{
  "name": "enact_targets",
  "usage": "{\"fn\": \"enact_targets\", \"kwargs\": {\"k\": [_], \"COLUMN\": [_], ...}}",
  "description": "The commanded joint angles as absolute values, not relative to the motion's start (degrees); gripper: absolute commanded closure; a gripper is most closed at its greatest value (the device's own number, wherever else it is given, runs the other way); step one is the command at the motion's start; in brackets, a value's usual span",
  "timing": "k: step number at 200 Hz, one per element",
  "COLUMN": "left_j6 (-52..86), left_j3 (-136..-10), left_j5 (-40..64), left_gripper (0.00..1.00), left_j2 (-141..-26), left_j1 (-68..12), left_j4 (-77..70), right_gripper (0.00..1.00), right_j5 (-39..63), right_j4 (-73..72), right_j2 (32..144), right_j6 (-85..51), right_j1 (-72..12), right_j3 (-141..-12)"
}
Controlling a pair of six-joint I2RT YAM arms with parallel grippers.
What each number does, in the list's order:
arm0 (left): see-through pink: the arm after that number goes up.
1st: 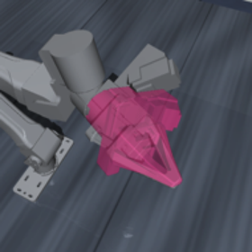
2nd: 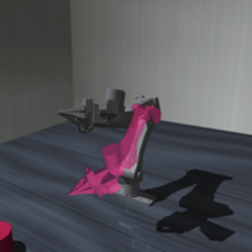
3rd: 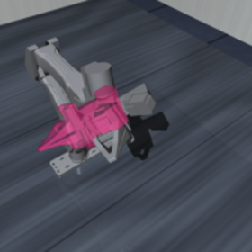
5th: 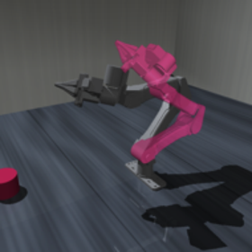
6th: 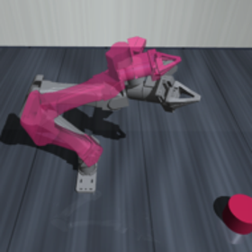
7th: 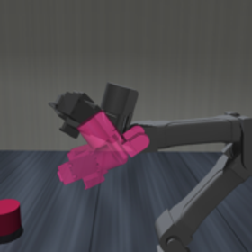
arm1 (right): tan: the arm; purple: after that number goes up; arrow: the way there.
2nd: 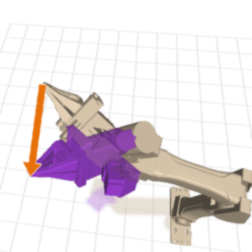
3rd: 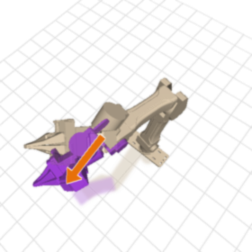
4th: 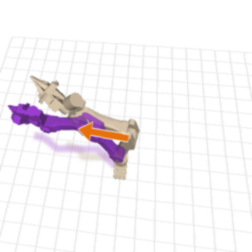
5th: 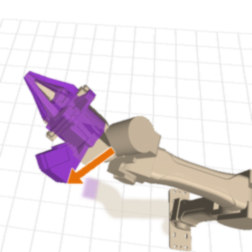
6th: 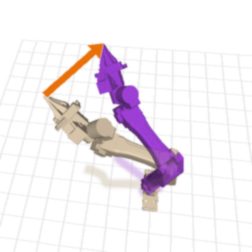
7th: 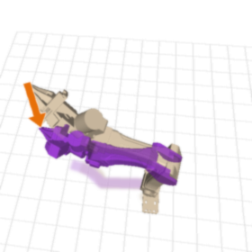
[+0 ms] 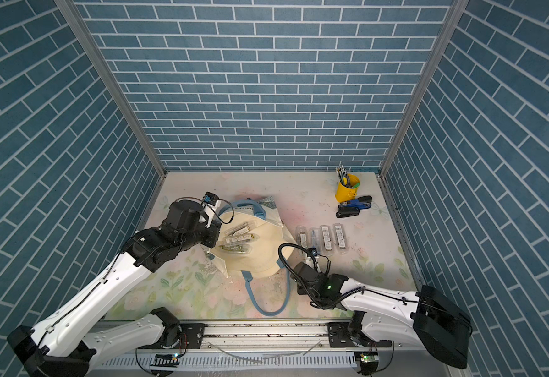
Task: Take out the compass set from the canvas bag
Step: Place the compass set at the center of the board.
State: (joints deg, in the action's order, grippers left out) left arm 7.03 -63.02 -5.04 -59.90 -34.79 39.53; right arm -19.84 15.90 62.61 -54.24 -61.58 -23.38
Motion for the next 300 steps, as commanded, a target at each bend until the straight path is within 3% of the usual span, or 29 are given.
{"fn": "enact_targets", "kwargs": {"k": [1,170,219,300], "left_j6": [7.0,6.8,7.0,7.7], "left_j3": [-62.7,-62.6,-62.5,-62.5], "left_j5": [-5.0,-5.0,-4.9,-4.5], "left_gripper": [1.00,1.00,1.00,1.00], "left_j2": [-58.3,-57.6,-57.5,-57.9], "left_j1": [-34.7,-34.8,-34.7,-34.8], "left_j4": [36.0,35.9,35.8,35.5], "right_gripper": [0.75,0.50,0.49,0.48], "right_j5": [-19.7,-20.4,-20.7,-24.3], "right_j4": [15.6,17.1,17.8,29.4], "right_j2": [63.1,67.9,67.7,51.9], "right_j6": [-58.1,-59.2,-59.2,-57.8], "right_j1": [-61.3,-61.2,-61.2,-61.3], "right_j3": [-21.6,-23.2,-23.6,-29.2]}}
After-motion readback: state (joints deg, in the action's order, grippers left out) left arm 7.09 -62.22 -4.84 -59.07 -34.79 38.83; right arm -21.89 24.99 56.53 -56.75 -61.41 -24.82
